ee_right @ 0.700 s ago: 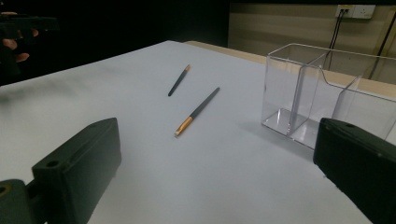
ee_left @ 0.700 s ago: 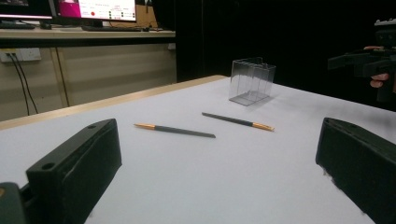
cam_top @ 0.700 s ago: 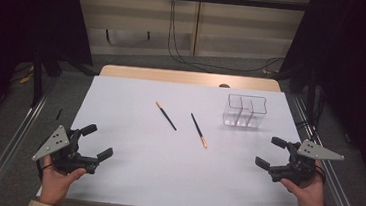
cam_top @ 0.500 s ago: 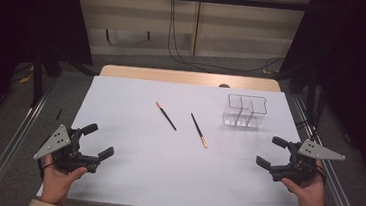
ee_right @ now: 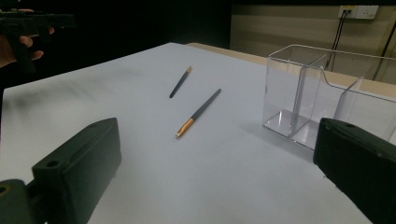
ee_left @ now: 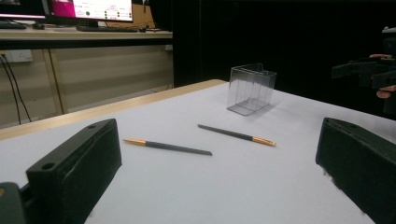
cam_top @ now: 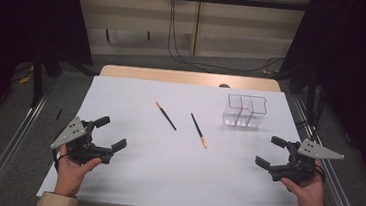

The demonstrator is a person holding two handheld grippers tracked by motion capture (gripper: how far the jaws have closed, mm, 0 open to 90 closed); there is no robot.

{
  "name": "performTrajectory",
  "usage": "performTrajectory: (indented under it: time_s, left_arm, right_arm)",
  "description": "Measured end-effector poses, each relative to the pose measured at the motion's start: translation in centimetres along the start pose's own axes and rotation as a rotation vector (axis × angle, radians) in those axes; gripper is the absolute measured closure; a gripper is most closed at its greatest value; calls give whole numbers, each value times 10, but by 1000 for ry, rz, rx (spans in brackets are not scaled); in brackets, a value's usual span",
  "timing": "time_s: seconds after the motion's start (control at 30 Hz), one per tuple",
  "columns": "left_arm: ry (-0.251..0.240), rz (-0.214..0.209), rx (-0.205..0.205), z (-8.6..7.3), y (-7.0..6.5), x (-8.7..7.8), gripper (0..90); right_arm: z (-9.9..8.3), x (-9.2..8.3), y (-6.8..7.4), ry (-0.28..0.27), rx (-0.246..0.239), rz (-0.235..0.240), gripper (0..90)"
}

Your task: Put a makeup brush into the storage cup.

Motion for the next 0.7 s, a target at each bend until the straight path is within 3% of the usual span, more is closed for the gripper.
performTrajectory:
  time_s: [0.33,0.37,0.43,0.7]
  left_arm:
    - [-17,16,1,15,3,14,0]
    - [-36,20,-27,17,5,18,0]
    - [-42,24,-37,20,7,23,0]
    - [-17,18,-10,26,9,43,0]
  right_arm:
    - [5,7,5,10,-28,18,5]
    - [6,7,6,8,-27,16,5]
    - [6,7,6,6,-28,13,5]
    - [7,8,7,6,-31,16,5]
Point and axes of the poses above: each handheld gripper's, and its own axes: x roughly forward along the jaws, z roughly out of its top, y roughly to its left, the point moved 3 cm from there along x, roughly forward along the jaws, and after that the axes turned 15 degrees about y, right-handed, at the moved point
